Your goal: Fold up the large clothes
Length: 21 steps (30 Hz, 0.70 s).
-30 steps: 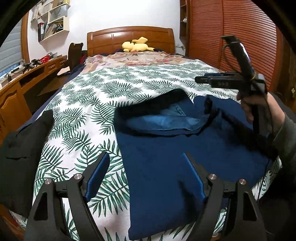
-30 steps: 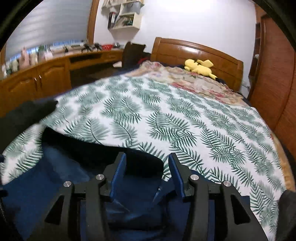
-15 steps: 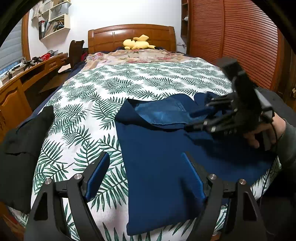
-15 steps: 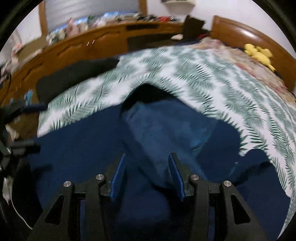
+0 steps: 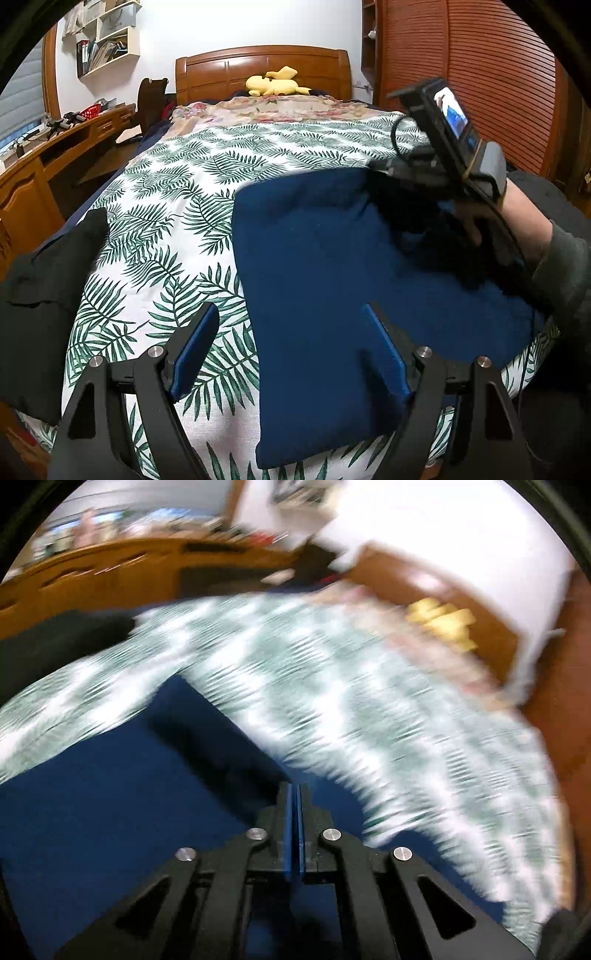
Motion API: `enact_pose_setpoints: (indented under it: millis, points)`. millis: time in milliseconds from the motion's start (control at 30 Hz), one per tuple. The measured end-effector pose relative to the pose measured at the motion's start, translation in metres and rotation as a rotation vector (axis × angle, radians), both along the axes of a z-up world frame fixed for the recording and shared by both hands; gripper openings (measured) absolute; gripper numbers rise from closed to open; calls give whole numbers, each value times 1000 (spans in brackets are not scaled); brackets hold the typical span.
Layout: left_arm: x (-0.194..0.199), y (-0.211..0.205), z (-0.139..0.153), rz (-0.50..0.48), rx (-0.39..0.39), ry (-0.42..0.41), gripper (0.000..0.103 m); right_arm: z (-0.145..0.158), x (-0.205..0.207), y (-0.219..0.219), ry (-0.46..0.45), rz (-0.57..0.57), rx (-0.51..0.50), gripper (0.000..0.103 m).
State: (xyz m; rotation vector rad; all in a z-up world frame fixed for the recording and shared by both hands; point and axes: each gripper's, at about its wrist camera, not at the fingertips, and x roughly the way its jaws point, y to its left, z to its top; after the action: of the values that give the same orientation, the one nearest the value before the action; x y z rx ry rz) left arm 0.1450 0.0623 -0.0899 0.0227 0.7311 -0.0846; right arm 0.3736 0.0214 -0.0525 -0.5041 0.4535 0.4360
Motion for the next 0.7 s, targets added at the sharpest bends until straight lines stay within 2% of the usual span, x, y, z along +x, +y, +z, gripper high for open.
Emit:
enact_pose_setpoints:
  millis: [67,167,433,567,700]
  points:
    - [1,-1,0,-3,-3,0,80,5,4,-9,13,-44,40,21]
    - [1,-4,1,-9,-7,-1,80,12,3,-20,51,-13,96,38]
    - [-3,-17,-1,-41,-33,0,80,16,-2,-74,124,-34,122,40]
    - [-6,-28,-6,-68,-40,15,80,20,-6,-121,173,-107,129,39]
    - [-8,-38,-6,-91,-41,18,80,15,3,-179,207,-229,122,40]
